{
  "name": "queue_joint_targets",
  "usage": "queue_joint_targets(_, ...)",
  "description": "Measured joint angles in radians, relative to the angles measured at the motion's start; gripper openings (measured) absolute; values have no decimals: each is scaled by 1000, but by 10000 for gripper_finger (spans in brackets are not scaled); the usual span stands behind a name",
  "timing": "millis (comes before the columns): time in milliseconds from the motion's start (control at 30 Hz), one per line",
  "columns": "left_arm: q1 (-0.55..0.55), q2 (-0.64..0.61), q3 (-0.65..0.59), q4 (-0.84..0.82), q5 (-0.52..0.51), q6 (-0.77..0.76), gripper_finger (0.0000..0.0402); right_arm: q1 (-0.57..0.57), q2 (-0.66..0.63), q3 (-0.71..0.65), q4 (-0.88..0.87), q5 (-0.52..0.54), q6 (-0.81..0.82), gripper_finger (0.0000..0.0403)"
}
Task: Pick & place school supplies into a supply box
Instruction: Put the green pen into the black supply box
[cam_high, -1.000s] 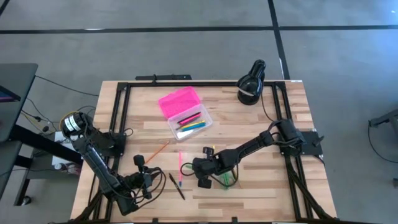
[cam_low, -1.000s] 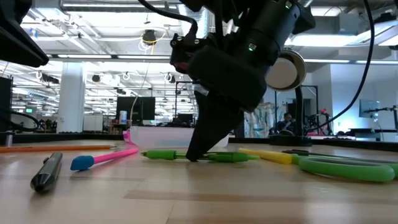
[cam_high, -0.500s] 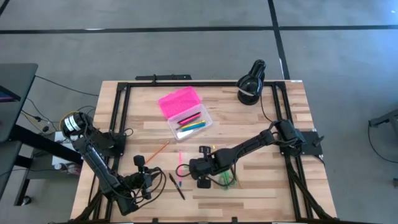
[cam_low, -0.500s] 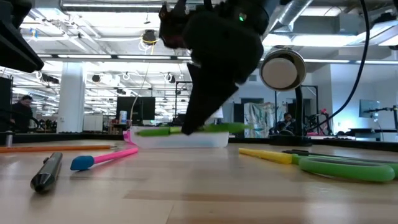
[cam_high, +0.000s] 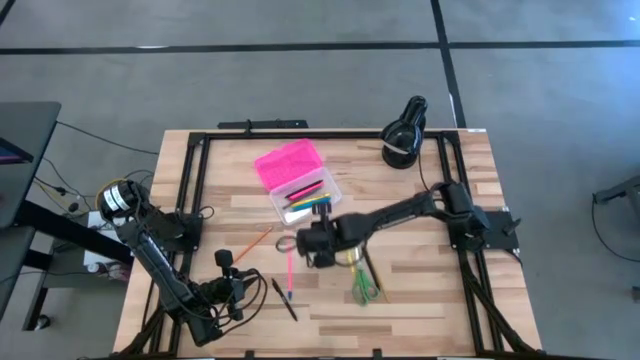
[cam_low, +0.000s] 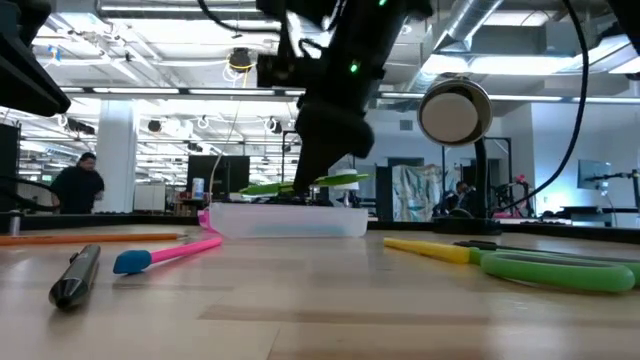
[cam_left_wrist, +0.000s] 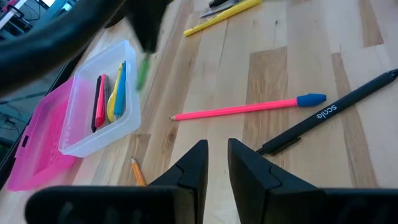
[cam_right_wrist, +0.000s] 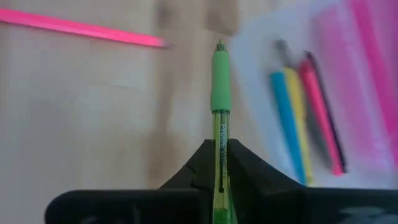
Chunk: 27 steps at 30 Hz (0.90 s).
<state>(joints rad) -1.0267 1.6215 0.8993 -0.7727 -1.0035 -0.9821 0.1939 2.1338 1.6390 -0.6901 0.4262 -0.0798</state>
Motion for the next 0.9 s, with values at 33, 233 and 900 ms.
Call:
queue_joint_targets(33, 0, 0, 0, 0, 0, 0, 57, -16, 0, 0, 0, 3, -11, 18)
queue_joint_targets(233, 0, 0, 0, 0, 0, 0, 57, -106, 0, 0, 8, 3, -103, 14)
queue_joint_targets(900, 0, 0, 0, 0, 12, -6, 57, -274, -2, 2, 152, -123, -291, 22)
